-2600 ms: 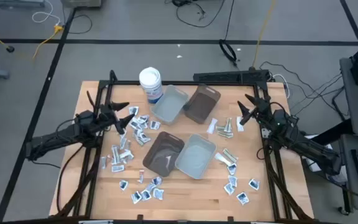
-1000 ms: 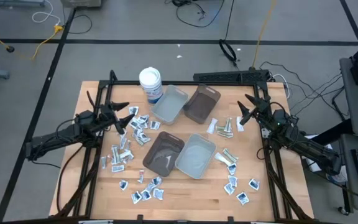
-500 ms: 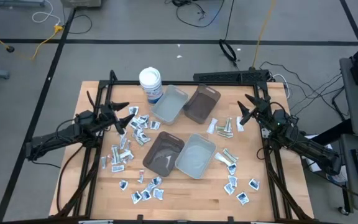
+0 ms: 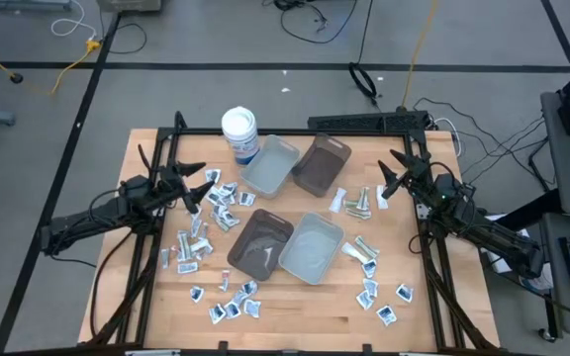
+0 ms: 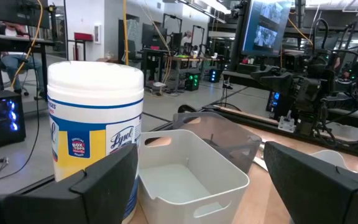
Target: Pick & Place First Aid Supplies
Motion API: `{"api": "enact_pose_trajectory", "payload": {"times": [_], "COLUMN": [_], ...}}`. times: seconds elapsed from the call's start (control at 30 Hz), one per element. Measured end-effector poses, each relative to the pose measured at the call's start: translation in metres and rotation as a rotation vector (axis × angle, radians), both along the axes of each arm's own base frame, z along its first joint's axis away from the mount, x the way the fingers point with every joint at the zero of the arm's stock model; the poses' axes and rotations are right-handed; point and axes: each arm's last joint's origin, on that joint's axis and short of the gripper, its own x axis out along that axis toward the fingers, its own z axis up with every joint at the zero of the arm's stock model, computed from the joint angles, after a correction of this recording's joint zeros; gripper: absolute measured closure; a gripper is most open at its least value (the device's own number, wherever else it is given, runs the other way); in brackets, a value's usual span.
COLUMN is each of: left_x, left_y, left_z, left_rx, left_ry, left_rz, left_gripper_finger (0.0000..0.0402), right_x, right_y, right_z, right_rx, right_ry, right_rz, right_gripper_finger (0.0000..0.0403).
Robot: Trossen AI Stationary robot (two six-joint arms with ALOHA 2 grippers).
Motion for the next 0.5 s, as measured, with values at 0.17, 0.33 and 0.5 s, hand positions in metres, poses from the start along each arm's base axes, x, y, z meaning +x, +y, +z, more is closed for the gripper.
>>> {"api": "enact_pose_trajectory", "payload": {"times": [0.17,0.33,0.5], "left_x": [0.0000,0.0000,0.0001], "left_y": [0.0000,0.0000,-0.0003], "left_z": [0.0004,0.0006,0.0006], "left_rx": [0.001,0.001,-0.027], "left_ry": [-0.004,-0.008,-0.022], "left_rz": [0.000,-0.001,-0.011], "left_gripper_finger": [0.0048,0.0048,0.0048], "right_x": [0.0000,0.0000,0.0000], "right_y": [0.0000,0.0000,0.0000], "right_z": [0.0000,0.0001,0.0000], "right_rx": [0.000,0.000,0.000], "right_ry": [0.000,0.000,0.000], "right_rz": [-0.001,0.000,0.000], "right_gripper_finger": [0.0165,0.0165,0.0165]}}
